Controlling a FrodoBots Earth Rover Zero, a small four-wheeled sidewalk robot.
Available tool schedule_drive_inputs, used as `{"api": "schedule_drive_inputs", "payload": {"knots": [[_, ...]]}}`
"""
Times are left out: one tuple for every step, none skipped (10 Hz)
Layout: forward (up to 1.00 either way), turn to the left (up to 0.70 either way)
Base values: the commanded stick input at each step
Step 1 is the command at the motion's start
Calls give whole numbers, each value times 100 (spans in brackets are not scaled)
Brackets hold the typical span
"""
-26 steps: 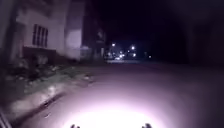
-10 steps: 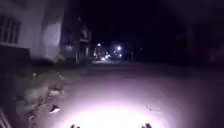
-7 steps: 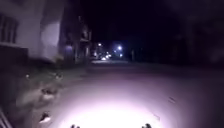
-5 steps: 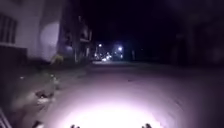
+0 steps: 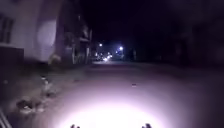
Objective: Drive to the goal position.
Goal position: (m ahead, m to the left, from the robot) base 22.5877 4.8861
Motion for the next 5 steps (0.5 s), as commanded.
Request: {"api": "schedule_drive_inputs", "payload": {"knots": [[70,0],[70,0],[70,0],[70,0],[70,0]]}}
